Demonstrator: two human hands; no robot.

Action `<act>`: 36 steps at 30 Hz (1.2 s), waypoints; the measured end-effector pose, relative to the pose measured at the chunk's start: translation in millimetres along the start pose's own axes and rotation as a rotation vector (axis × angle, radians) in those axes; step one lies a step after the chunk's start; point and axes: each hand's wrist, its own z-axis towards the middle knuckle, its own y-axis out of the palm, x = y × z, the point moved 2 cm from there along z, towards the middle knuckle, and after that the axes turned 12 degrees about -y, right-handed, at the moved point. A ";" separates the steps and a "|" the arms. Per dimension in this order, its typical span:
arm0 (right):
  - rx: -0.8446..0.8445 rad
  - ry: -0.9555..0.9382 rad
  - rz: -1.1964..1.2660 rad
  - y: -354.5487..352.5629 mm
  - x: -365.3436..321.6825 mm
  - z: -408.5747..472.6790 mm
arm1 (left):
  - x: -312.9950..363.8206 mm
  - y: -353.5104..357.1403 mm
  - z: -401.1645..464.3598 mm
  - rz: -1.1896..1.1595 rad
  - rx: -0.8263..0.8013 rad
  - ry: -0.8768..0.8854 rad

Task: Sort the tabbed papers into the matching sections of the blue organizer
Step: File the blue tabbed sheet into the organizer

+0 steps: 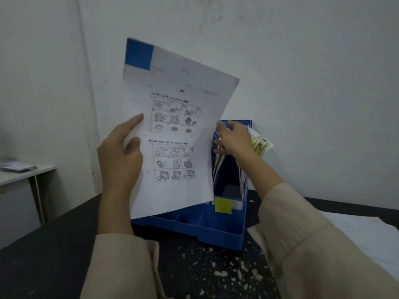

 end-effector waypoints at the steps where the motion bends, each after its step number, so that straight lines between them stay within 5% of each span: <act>1: -0.009 0.002 0.001 -0.7 -1.4 1.4 | 3.1 3.2 -1.0 0.000 -0.006 0.026; 10: -0.152 -0.049 -0.079 -5.3 -13.7 6.2 | 30.2 41.9 -14.1 0.061 -0.045 0.294; 22: -0.188 -0.066 0.296 -15.4 -46.3 1.0 | 8.9 94.9 -27.1 0.024 -0.477 0.287; 26: -0.140 -0.139 -0.027 -21.7 -46.9 -0.1 | -0.1 110.8 -32.2 0.017 -0.539 0.271; 30: 0.020 -0.415 -0.505 -25.1 -48.8 -3.6 | -4.2 115.4 -34.8 -0.025 -0.548 0.328; 36: 0.080 -0.773 -0.976 -15.0 -41.3 -10.8 | -35.9 101.6 -23.1 -0.011 -0.444 0.078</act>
